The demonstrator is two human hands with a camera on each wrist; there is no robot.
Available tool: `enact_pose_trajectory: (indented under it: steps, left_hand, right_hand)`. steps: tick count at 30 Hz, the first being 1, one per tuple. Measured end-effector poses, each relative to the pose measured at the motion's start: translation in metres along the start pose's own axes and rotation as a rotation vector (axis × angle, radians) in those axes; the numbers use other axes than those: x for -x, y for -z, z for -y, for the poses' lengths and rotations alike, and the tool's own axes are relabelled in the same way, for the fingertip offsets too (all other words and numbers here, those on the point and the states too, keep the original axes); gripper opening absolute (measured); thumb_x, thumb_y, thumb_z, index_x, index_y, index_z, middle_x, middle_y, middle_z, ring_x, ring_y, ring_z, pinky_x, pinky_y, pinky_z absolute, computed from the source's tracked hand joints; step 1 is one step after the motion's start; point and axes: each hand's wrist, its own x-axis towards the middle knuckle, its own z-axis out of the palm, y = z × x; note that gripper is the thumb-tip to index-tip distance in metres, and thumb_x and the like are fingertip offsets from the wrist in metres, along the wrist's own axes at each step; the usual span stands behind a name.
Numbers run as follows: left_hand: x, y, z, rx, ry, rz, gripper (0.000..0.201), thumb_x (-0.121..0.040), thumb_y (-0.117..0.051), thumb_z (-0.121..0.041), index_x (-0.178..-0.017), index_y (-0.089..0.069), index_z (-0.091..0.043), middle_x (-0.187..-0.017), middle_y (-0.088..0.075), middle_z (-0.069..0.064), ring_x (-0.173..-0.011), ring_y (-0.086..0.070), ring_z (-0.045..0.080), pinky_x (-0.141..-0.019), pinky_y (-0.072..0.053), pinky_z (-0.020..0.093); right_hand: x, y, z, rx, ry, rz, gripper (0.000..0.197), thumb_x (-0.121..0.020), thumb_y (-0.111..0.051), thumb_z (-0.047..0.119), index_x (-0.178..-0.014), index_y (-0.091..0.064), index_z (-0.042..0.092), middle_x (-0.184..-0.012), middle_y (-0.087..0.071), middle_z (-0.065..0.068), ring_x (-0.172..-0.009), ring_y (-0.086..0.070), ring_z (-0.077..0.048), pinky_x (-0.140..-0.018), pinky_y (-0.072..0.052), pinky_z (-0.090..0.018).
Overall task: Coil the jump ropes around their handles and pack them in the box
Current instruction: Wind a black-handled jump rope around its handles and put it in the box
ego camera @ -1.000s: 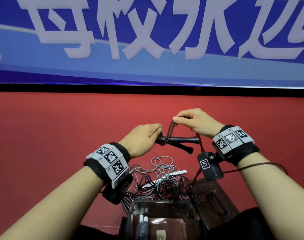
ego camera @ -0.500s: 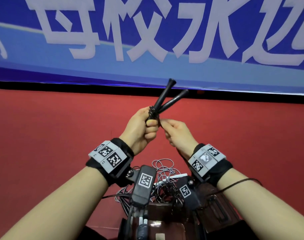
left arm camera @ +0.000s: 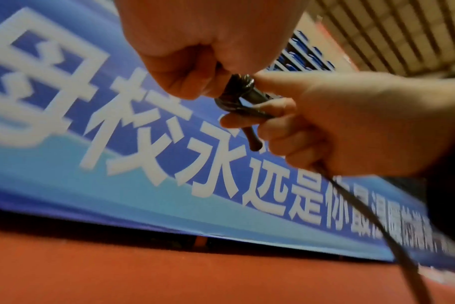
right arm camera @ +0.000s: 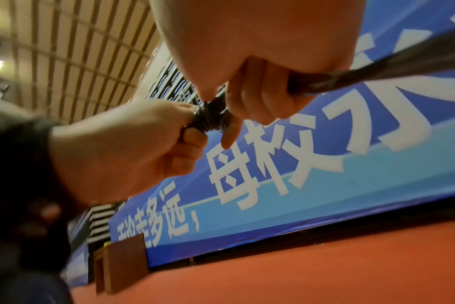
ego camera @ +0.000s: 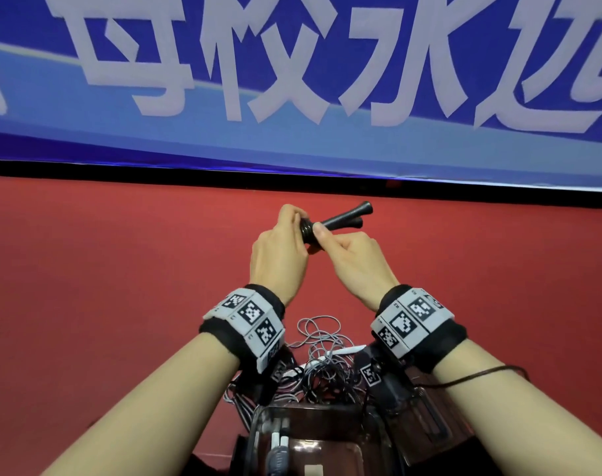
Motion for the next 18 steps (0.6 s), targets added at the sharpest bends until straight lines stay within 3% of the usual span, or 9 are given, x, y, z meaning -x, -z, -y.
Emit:
enact_pose_trajectory:
  steps: [2, 4, 7, 9, 12, 14, 16, 18]
  left_hand:
    - [0.002, 0.000, 0.000, -0.080, -0.118, -0.027, 0.024, -0.104, -0.035, -0.020, -0.117, -0.054, -0.014, -0.089, -0.072, 0.012, -0.082, -0.065, 0.040, -0.066, -0.044, 0.040]
    - [0.003, 0.000, 0.002, -0.103, -0.185, -0.045, 0.028, -0.103, -0.037, -0.017, -0.125, -0.053, -0.013, -0.093, -0.072, 0.013, -0.083, -0.066, 0.041, -0.067, -0.047, 0.041]
    - [0.006, 0.000, 0.004, -0.107, -0.245, -0.055, 0.033, -0.102, -0.038, -0.013, -0.133, -0.050, -0.012, -0.100, -0.071, 0.012, -0.087, -0.065, 0.041, -0.067, -0.047, 0.040]
    - [0.007, 0.002, 0.003, -0.066, -0.231, -0.018, 0.033, -0.104, -0.036, -0.016, -0.135, -0.048, -0.013, -0.101, -0.070, 0.009, -0.089, -0.065, 0.037, -0.070, -0.043, 0.036]
    - [0.006, 0.007, -0.001, 0.090, -0.124, 0.121, 0.028, -0.105, -0.031, -0.023, -0.123, -0.053, -0.017, -0.083, -0.066, 0.000, -0.078, -0.064, 0.024, -0.072, -0.046, 0.035]
    - [0.004, 0.011, -0.004, 0.246, 0.028, 0.216, 0.022, -0.104, -0.034, -0.028, -0.105, -0.054, -0.019, -0.074, -0.066, -0.005, -0.065, -0.061, 0.013, -0.070, -0.052, 0.036]
    - [0.000, 0.015, -0.006, 0.332, 0.169, 0.269, 0.023, -0.100, -0.042, -0.036, -0.088, -0.048, -0.017, -0.070, -0.069, -0.002, -0.057, -0.061, 0.015, -0.067, -0.055, 0.038]
    - [-0.003, 0.016, -0.007, 0.417, 0.278, 0.314, 0.030, -0.098, -0.049, -0.041, -0.082, -0.042, -0.016, -0.068, -0.070, 0.002, -0.053, -0.061, 0.021, -0.063, -0.056, 0.041]
  right_hand:
    - [-0.003, 0.001, -0.002, -0.076, -0.033, -0.027, 0.069, -0.096, -0.051, 0.047, -0.036, -0.034, 0.018, -0.036, -0.021, 0.012, -0.038, -0.020, -0.009, -0.043, -0.015, -0.023]
    - [-0.004, -0.002, -0.005, -0.165, -0.050, -0.037, 0.066, -0.093, -0.056, 0.047, -0.037, -0.031, 0.021, -0.042, -0.021, 0.011, -0.041, -0.019, -0.010, -0.047, -0.015, -0.028]
    - [-0.006, -0.005, -0.005, -0.330, -0.083, -0.058, 0.064, -0.092, -0.062, 0.039, -0.034, -0.041, 0.022, -0.050, -0.020, 0.002, -0.045, -0.017, -0.013, -0.049, -0.012, -0.029]
    - [-0.006, -0.002, -0.004, -0.391, -0.091, -0.073, 0.057, -0.091, -0.065, 0.032, -0.036, -0.053, 0.023, -0.048, -0.022, 0.006, -0.045, -0.018, -0.010, -0.047, -0.014, -0.026]
    - [-0.006, 0.005, -0.007, -0.347, -0.037, -0.091, 0.044, -0.090, -0.067, 0.028, -0.048, -0.062, 0.018, -0.046, -0.024, 0.011, -0.048, -0.020, -0.008, -0.048, -0.017, -0.024]
    - [-0.006, 0.007, -0.010, -0.278, 0.004, -0.050, 0.040, -0.089, -0.067, 0.033, -0.066, -0.069, 0.001, -0.054, -0.032, 0.000, -0.054, -0.025, -0.011, -0.053, -0.020, -0.027]
    - [-0.004, 0.005, -0.014, -0.225, 0.030, 0.007, 0.047, -0.090, -0.067, 0.034, -0.071, -0.065, -0.009, -0.056, -0.029, -0.003, -0.054, -0.023, -0.011, -0.051, -0.018, -0.028]
    - [-0.002, 0.003, -0.015, -0.191, 0.060, 0.055, 0.049, -0.091, -0.066, 0.032, -0.067, -0.060, -0.010, -0.056, -0.023, -0.002, -0.053, -0.019, -0.011, -0.049, -0.015, -0.026]
